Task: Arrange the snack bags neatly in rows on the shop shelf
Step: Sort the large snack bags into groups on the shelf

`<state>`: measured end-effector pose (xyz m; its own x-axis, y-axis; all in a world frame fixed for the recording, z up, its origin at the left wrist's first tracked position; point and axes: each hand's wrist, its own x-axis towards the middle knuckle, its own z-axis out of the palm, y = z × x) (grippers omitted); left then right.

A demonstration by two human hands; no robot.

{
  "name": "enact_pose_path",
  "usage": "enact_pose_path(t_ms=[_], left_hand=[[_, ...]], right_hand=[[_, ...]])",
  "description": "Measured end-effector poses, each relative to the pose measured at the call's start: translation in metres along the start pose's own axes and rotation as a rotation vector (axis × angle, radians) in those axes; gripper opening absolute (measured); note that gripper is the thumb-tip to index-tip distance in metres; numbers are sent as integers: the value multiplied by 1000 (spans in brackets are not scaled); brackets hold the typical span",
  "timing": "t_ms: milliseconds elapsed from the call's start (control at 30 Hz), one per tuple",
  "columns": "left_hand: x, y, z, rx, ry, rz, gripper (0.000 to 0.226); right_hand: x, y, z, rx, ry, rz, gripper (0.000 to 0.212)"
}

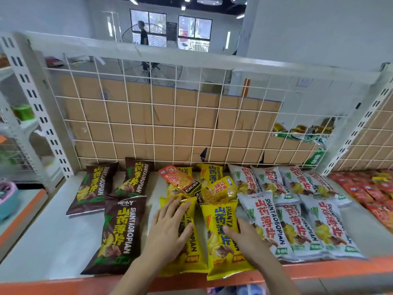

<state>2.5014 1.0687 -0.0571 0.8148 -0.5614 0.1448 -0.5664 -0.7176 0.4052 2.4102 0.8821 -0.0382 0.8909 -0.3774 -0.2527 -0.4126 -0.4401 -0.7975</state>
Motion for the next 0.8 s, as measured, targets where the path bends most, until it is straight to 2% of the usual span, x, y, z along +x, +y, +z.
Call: enact_pose_path(t_ms=[167,333,433,600,800], left_hand=[[-1,-2,3,-17,18,-9,78],[0,-5,6,-89,38,17,73],[0,-7,9,-107,58,34,69],[-1,-7,9,-111,54,36,69],[0,-7,5,-58,11,37,72]], right_hand=[[3,-6,2,-121,61,-3,69],[0,-10,10,-321,219,-145,60],[-4,-10,22,-368,213,-203,55],[-5,-6,28,-417,189,-161,76],[-1,-3,31,-460,204,-151,78]])
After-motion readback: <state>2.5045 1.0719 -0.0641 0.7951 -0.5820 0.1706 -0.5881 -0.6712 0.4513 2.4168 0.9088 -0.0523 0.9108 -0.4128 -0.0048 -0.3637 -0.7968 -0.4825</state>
